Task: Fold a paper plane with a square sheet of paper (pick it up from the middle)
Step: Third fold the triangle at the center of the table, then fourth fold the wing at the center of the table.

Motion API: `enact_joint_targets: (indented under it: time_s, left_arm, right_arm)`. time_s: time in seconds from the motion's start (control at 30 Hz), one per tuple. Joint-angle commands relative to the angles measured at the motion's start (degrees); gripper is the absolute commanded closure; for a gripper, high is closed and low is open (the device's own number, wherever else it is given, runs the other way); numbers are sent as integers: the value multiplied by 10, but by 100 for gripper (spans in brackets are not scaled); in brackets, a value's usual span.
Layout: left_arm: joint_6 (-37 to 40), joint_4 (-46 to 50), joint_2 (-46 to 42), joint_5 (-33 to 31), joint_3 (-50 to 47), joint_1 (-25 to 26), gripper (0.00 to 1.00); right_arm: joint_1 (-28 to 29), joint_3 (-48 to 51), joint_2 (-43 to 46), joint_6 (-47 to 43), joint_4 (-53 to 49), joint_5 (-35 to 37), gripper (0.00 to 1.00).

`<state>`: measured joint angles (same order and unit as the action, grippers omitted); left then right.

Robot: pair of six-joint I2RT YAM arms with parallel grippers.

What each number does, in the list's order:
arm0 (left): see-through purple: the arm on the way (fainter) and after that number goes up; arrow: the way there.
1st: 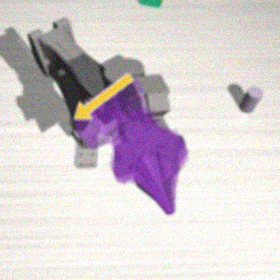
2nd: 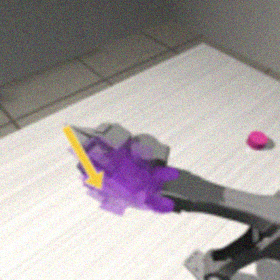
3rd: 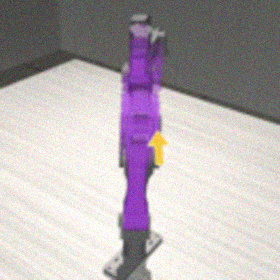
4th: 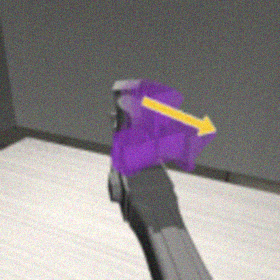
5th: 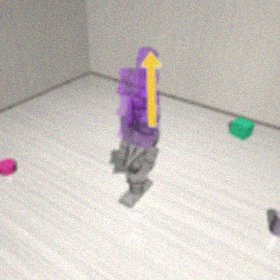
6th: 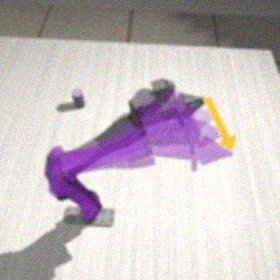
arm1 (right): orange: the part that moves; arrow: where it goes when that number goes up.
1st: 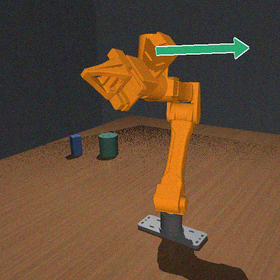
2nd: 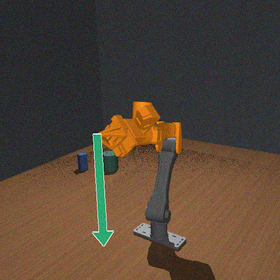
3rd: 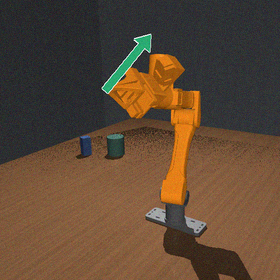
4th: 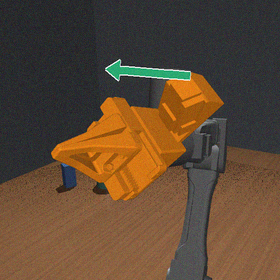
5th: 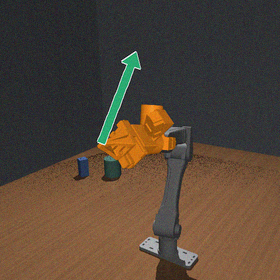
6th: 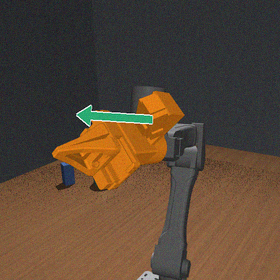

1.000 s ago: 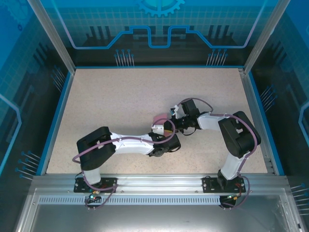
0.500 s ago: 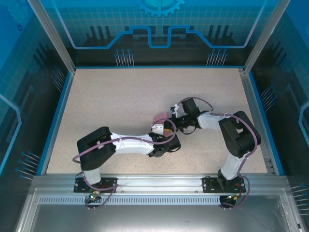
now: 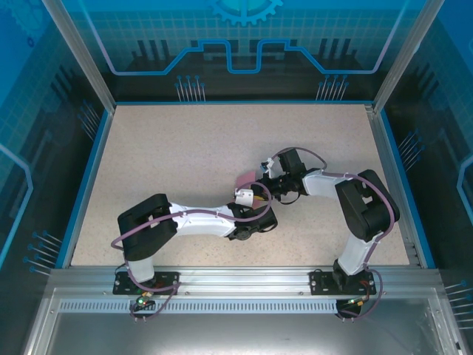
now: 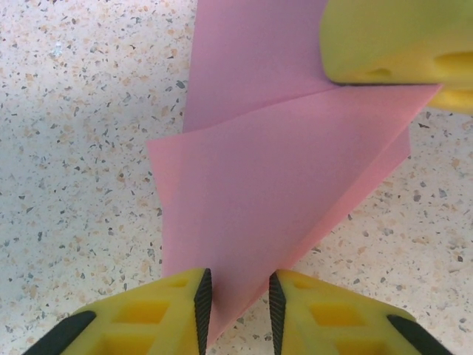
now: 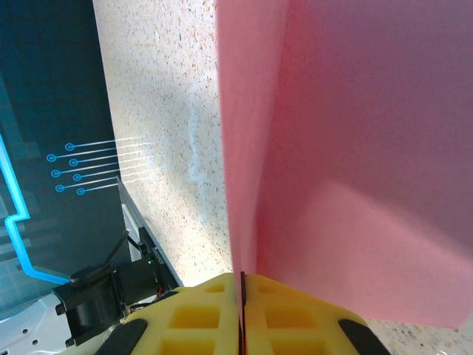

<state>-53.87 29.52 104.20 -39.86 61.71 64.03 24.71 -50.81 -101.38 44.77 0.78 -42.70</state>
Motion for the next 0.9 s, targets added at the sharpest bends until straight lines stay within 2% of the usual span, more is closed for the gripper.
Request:
enact_joint_targets:
  time_s: [0.0,0.27,0.87]
  left_arm:
    - [-5,7,-7,-13,-5,1,71]
    - [-6,21,-12,-37,-8,0,66]
    - [5,8,-21,-37,-34,-12,71]
  right_arm:
    - [-7,-11,-1,1,-17,-12,92]
    - [-7,-12,-7,-5,-21,-13,93]
    - [-7,-14,-10,-7,-24,-9,95]
